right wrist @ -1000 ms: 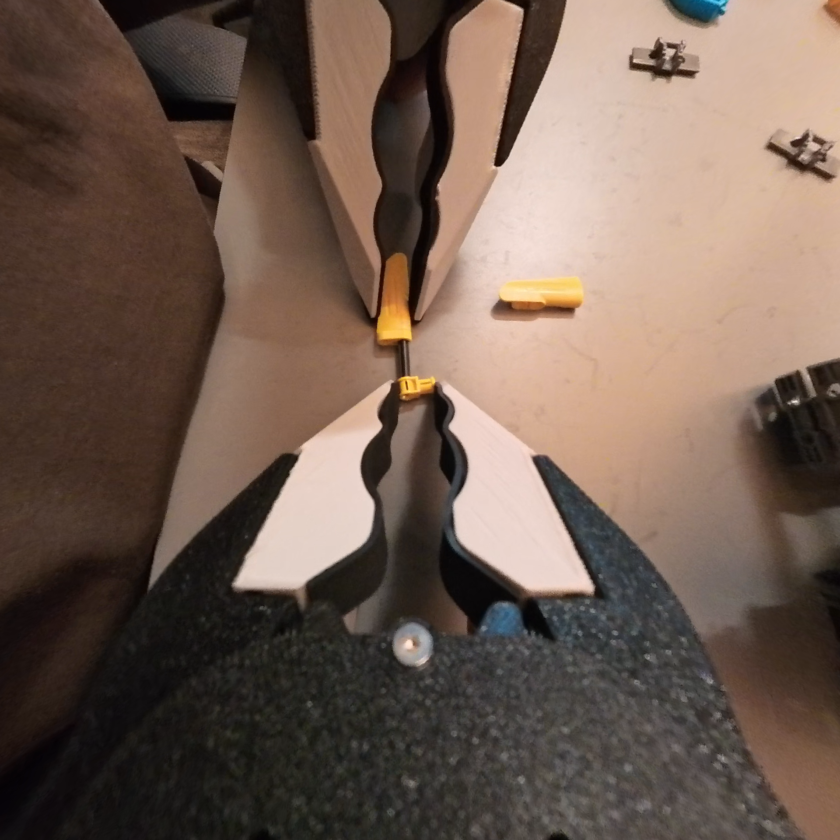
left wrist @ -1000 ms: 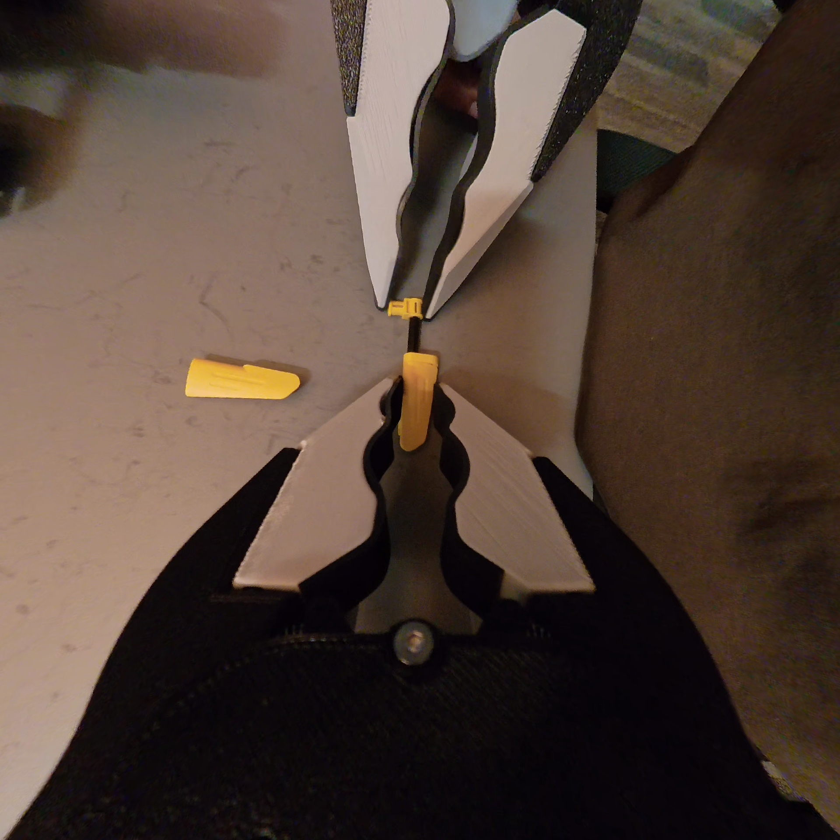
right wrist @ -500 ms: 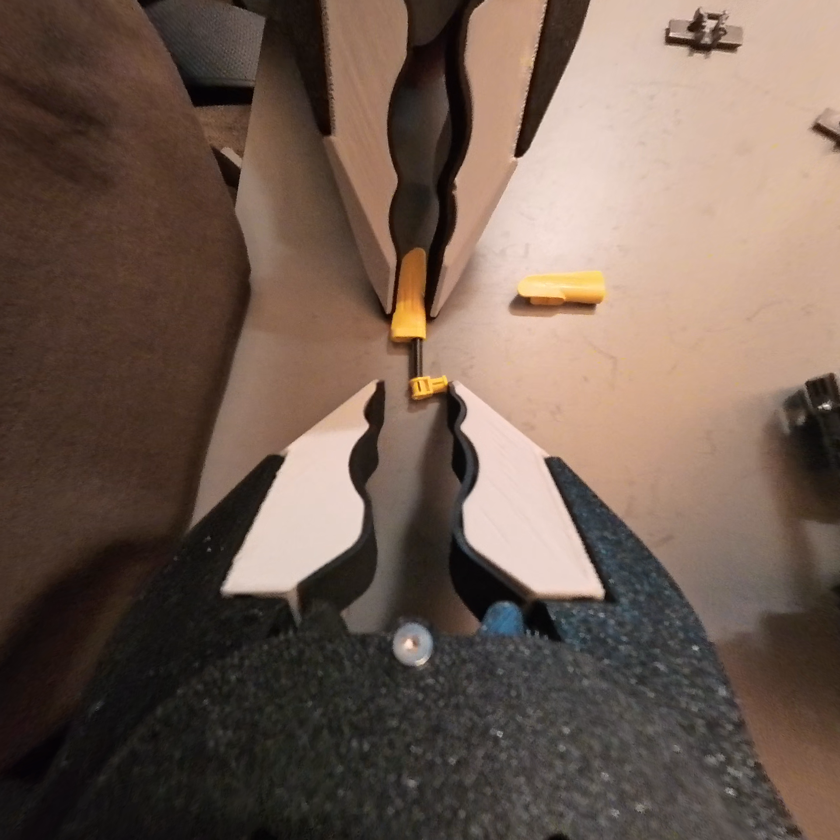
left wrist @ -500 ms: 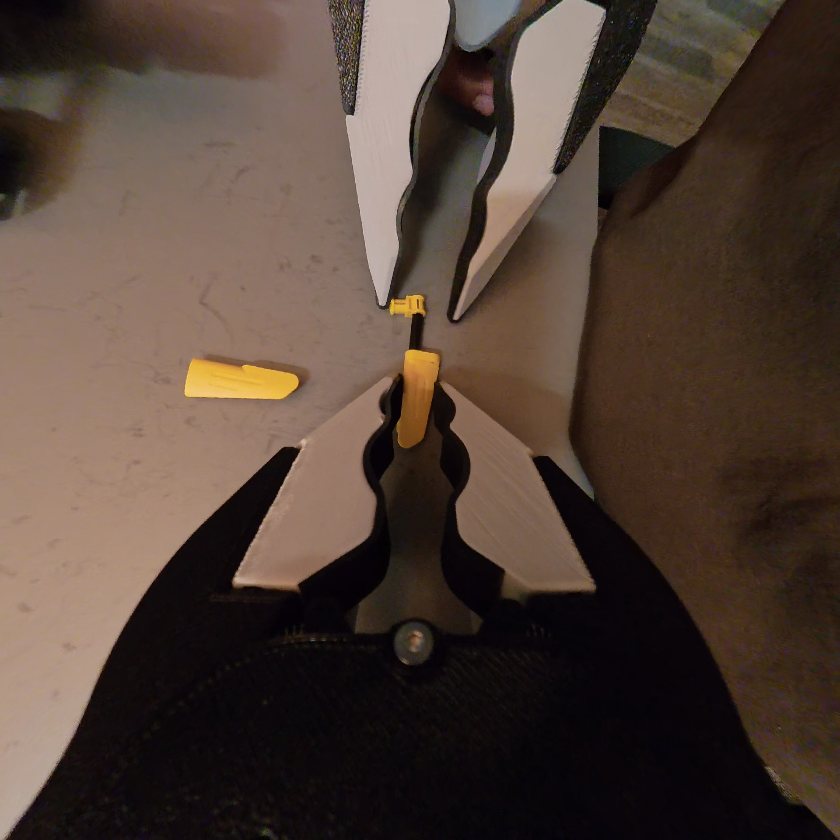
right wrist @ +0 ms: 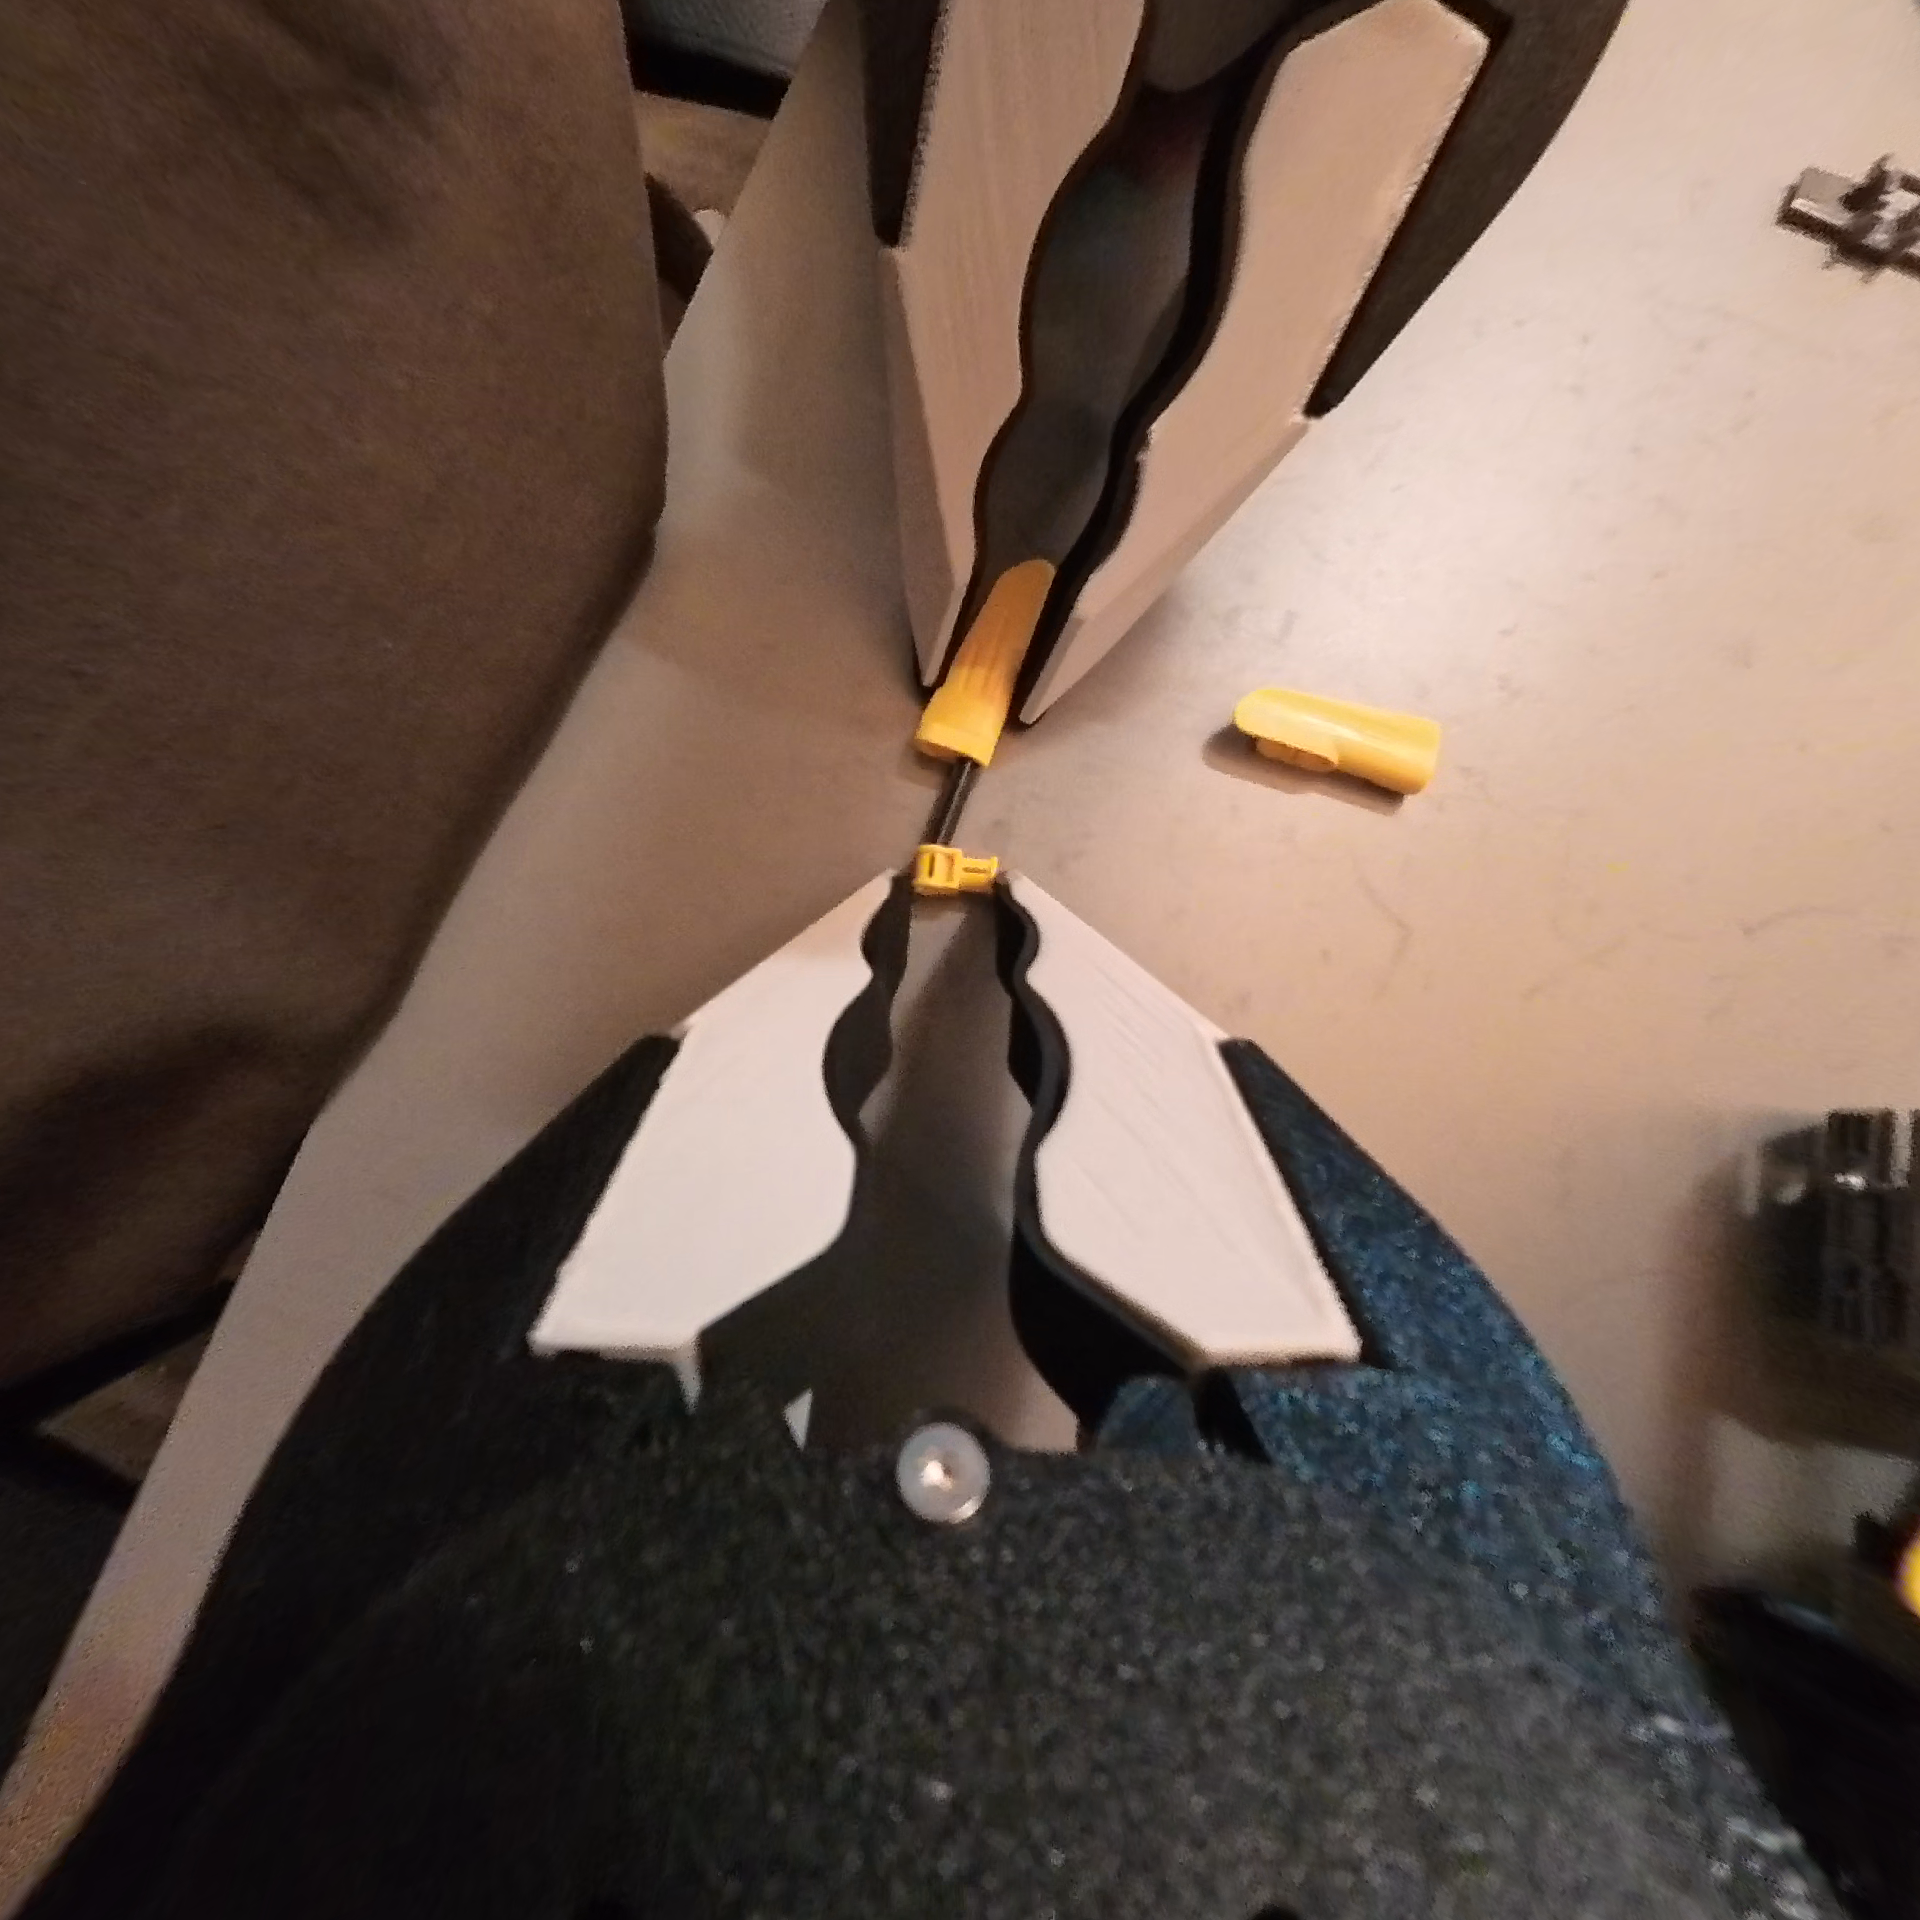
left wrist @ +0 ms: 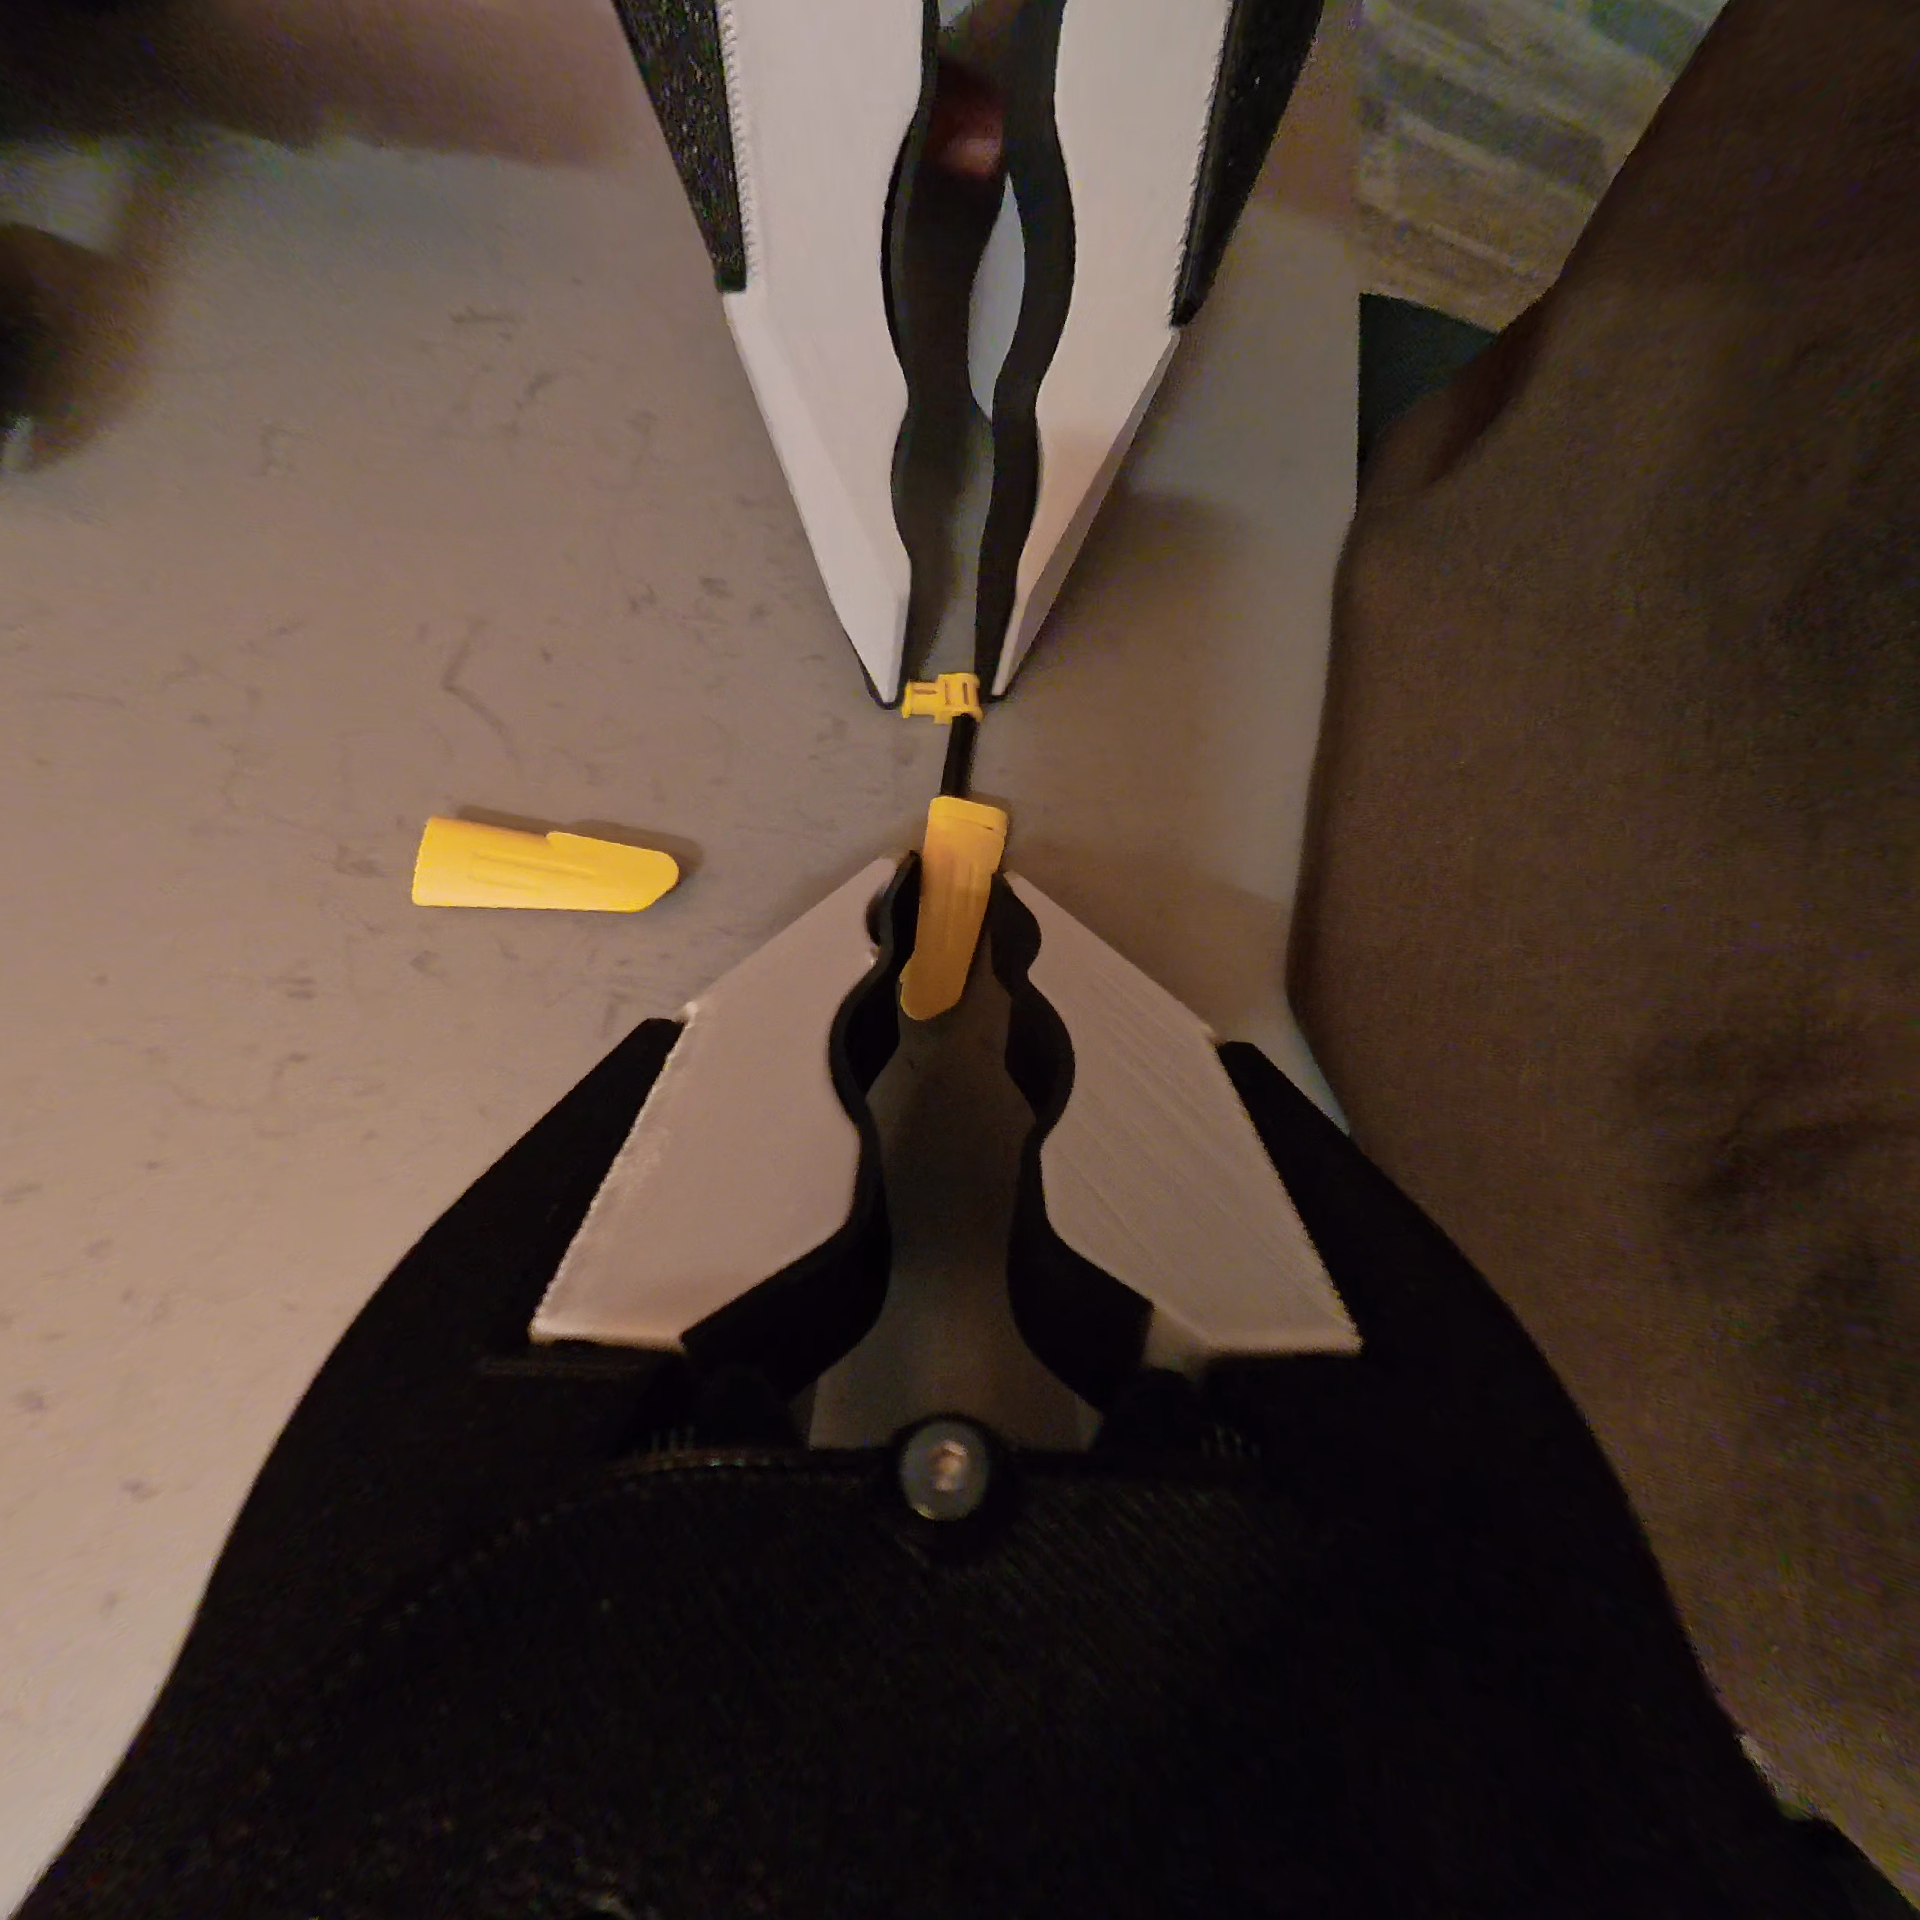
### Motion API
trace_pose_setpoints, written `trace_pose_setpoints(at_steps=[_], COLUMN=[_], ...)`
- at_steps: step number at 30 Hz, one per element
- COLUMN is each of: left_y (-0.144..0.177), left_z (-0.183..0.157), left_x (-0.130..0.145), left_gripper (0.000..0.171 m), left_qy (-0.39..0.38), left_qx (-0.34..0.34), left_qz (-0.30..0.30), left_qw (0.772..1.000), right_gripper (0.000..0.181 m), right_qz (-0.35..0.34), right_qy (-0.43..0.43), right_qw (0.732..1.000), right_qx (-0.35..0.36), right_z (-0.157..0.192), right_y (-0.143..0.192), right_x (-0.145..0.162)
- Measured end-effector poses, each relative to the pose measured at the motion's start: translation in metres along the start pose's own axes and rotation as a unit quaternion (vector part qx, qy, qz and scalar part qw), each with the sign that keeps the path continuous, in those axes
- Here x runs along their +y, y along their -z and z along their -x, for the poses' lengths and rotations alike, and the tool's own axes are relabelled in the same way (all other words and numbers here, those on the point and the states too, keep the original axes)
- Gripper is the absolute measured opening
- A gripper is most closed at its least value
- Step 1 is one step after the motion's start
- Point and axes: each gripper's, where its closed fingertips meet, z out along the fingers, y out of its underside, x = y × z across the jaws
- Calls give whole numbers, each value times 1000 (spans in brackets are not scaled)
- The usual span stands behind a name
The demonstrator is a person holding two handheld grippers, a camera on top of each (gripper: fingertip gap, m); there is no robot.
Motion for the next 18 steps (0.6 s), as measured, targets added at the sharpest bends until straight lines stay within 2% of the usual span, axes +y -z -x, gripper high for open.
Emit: trace_pose_setpoints(at_steps=[9,13,18], left_y=[0,0,-1], left_z=[0,0,0], left_x=[0,0,-1], left_gripper=[11,10,10], left_qy=[0,7,37], left_qx=[-1,-14,-20], left_qz=[0,-3,-10], left_qw=[1000,1000,999], right_gripper=[15,14,14], right_qz=[17,13,-33], right_qy=[35,-4,-83], right_qw=[999,1000,995], right_qx=[-26,-1,47], right_z=[0,0,-1], right_y=[0,0,0], right_x=[0,0,-1])
